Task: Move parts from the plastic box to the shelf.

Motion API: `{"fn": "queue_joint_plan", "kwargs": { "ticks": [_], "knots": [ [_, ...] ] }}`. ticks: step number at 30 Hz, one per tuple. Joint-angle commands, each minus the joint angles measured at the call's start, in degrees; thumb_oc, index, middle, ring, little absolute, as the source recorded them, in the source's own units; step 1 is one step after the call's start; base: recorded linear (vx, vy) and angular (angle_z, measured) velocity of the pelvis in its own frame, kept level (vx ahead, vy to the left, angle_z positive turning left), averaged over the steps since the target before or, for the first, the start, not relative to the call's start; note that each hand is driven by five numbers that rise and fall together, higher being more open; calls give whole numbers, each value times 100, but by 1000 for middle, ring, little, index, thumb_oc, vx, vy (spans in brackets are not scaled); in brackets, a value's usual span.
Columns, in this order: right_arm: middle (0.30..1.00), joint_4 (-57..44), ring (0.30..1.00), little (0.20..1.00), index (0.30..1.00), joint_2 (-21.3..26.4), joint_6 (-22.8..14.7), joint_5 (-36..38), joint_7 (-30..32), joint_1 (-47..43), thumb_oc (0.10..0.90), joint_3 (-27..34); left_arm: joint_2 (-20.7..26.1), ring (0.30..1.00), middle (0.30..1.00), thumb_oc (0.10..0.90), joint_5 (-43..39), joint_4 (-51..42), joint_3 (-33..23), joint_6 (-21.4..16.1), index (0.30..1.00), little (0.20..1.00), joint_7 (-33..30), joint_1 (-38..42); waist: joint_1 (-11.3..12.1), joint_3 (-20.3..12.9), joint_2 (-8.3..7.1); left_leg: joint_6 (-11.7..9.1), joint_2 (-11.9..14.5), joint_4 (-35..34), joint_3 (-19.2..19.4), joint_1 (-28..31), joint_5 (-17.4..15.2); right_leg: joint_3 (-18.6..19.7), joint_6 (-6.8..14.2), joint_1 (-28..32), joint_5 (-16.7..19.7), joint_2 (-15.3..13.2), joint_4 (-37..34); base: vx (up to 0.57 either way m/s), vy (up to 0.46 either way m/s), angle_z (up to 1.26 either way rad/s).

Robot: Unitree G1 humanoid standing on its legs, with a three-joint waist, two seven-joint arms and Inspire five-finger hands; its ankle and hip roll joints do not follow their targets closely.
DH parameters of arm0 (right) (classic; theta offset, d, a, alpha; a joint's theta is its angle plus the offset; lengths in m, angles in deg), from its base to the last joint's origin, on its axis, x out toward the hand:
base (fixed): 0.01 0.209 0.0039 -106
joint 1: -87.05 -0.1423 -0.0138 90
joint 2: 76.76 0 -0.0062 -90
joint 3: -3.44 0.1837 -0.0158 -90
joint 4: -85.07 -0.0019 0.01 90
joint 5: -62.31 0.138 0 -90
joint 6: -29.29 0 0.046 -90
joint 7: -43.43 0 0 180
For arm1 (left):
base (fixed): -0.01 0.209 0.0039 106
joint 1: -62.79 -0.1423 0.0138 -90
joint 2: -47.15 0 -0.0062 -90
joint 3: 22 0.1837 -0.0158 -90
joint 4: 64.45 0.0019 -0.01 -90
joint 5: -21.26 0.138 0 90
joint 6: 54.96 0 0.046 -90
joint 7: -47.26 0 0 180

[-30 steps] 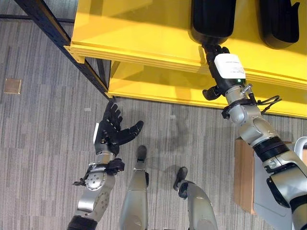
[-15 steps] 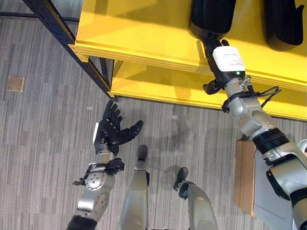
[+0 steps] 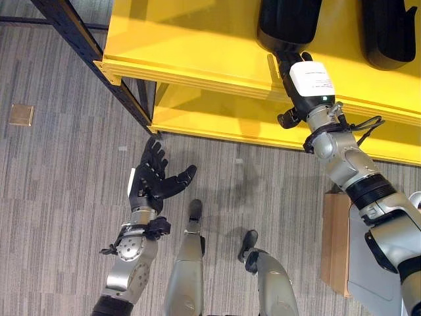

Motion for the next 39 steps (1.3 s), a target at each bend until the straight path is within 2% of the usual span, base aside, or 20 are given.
{"fn": "queue_joint_plan", "kwargs": {
  "ticks": [1, 24, 39],
  "knots": [
    [1000, 60, 1000, 1000, 1000, 346, -24, 169, 507, -919, 900, -1, 285, 1000, 1000, 900, -132, -638, -94, -654, 1000, 1000, 179, -28, 18, -345, -77, -68, 265, 749, -46, -164, -825, 170, 147, 462, 339, -144, -421, 0, 0, 0],
    [1000, 662, 1000, 1000, 1000, 348, 56, 300, 571, -1179, 900, -171, 343, 1000, 1000, 900, -182, -633, -84, -676, 1000, 1000, 205, -16, 23, -343, -73, -76, 268, 751, -31, -160, -835, 193, 143, 465, 336, -109, -418, 0, 0, 0],
    [1000, 559, 1000, 1000, 1000, 396, 38, 271, 557, -1071, 900, -121, 335, 1000, 1000, 900, -166, -608, -117, -677, 1000, 1000, 195, -3, -5, -345, -76, -72, 280, 774, -24, -173, -843, 202, 145, 448, 344, -100, -425, 0, 0, 0]
  ]
}}
